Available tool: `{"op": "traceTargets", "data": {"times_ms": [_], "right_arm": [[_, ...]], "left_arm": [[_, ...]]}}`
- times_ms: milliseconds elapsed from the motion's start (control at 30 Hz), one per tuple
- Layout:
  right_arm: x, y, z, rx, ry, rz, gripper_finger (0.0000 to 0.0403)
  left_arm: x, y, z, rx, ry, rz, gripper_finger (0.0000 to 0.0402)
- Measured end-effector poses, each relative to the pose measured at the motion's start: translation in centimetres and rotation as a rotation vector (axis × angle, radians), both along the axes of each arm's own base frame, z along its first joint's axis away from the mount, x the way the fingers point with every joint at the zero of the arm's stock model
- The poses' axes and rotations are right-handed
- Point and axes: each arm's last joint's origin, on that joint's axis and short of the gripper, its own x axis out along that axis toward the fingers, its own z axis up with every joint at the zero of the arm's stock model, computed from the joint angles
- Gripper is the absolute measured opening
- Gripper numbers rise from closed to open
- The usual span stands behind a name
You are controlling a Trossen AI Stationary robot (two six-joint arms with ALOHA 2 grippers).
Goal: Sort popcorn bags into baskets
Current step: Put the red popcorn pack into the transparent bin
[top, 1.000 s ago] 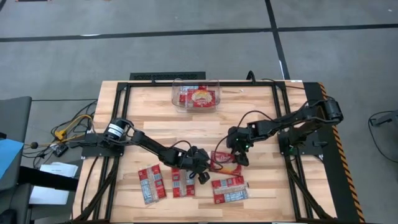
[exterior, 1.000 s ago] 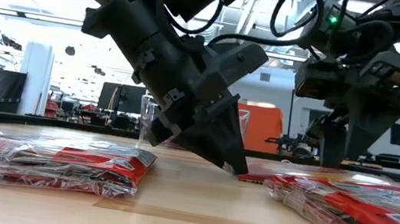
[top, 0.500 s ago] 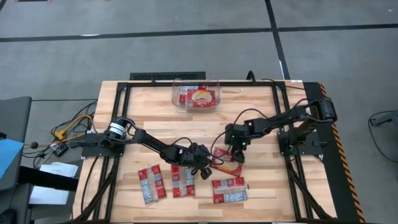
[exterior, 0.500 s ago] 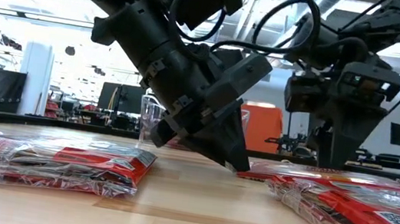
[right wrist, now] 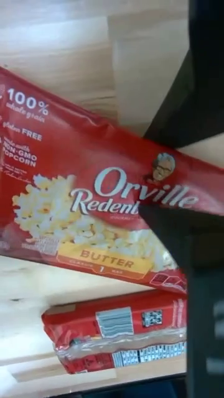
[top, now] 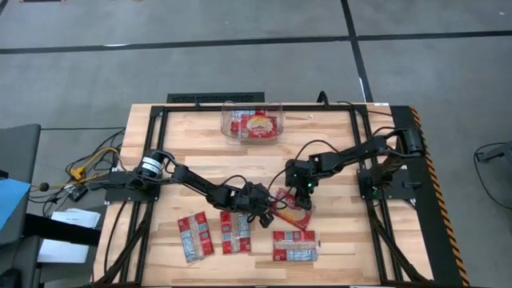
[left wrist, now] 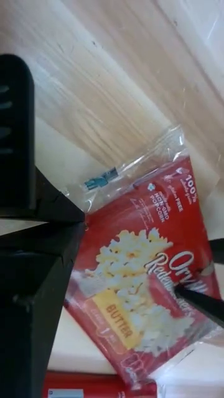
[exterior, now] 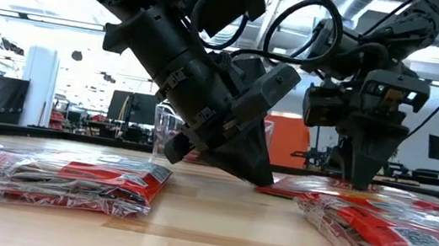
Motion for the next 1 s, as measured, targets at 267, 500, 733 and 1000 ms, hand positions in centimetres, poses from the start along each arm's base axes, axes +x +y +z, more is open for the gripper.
{"op": "traceTargets", "data": {"times_ms": [267, 500, 733, 1000], "right_arm": [[0.2, -0.2, 0.1, 0.007, -0.029, 0.002, 0.0028], [0.0, -1.2, 1.5, -0.028, -0.076, -0.043, 0.0017], [-0.7, -3.8, 4.4, -0.041, -0.183, -0.129, 0.0017], [0.5, -9.2, 11.3, -0.219, -0.384, -0.158, 0.0017]], "left_arm": [[0.1, 0.2, 0.1, 0.005, -0.017, 0.013, 0.0000], [-0.3, 0.4, 2.8, -0.036, -0.041, -0.021, 0.0000], [-3.3, 1.5, 10.1, -0.042, -0.017, -0.020, 0.0000], [-9.2, 3.4, 19.5, 0.016, -0.156, 0.085, 0.0000]]}}
